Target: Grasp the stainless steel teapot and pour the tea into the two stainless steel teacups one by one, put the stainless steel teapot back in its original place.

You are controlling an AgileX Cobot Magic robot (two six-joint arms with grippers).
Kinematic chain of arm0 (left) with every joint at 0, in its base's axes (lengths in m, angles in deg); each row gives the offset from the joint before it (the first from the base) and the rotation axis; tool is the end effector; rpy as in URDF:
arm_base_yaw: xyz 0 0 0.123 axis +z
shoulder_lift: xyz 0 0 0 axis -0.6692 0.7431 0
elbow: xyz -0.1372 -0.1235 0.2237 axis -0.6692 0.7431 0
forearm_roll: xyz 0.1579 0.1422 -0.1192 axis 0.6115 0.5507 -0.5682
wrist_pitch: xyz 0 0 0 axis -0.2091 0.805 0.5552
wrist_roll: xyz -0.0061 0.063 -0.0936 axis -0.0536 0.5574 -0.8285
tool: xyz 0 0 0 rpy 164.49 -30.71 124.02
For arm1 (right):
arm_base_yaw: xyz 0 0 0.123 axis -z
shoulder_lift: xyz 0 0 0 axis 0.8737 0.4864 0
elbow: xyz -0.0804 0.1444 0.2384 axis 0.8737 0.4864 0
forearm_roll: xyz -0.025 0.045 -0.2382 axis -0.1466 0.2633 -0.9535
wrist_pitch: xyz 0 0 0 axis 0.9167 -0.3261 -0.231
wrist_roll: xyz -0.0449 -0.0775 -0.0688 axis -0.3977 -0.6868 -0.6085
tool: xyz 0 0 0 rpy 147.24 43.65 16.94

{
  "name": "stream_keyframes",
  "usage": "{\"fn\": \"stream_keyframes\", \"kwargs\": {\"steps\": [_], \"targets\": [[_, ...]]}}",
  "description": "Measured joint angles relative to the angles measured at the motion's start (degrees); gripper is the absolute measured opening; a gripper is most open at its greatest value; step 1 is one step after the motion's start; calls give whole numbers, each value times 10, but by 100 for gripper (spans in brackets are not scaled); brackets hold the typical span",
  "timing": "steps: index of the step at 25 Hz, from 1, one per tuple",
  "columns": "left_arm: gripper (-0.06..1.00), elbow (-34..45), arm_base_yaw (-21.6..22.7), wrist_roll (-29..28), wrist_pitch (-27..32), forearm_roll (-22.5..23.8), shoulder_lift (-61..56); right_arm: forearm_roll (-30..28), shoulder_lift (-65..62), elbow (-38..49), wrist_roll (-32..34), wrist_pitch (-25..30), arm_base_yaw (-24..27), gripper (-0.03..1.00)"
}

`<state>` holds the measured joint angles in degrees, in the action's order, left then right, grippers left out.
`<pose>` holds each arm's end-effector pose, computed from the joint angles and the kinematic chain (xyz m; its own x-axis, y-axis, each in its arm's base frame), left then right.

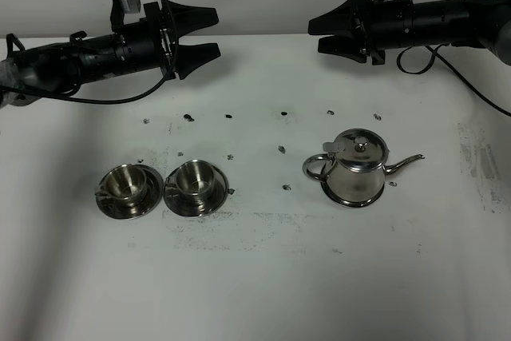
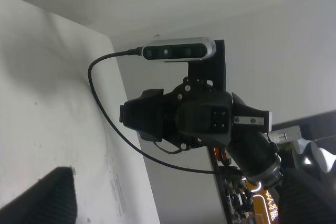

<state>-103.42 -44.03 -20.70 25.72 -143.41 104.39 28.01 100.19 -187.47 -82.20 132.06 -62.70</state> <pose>0.5157 -0.1208 0.1145 -0.8976 -0.3473 -0.2713 0.2226 0.1740 -0.9593 0.5256 0.1200 0.1464 -0.9354 0.1305 -0.3285 -0.2635 0.3620 0.8942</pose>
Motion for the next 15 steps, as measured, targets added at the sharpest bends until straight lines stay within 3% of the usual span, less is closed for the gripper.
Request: {"fn": "stream_keyframes", "kwargs": {"steps": [12, 15], "targets": [[75, -5, 0, 13, 0, 1, 0, 0, 0, 0, -1, 0, 0, 50], [74, -35, 0, 16, 1, 23, 1, -25, 0, -14, -7, 1, 0, 50]]}}
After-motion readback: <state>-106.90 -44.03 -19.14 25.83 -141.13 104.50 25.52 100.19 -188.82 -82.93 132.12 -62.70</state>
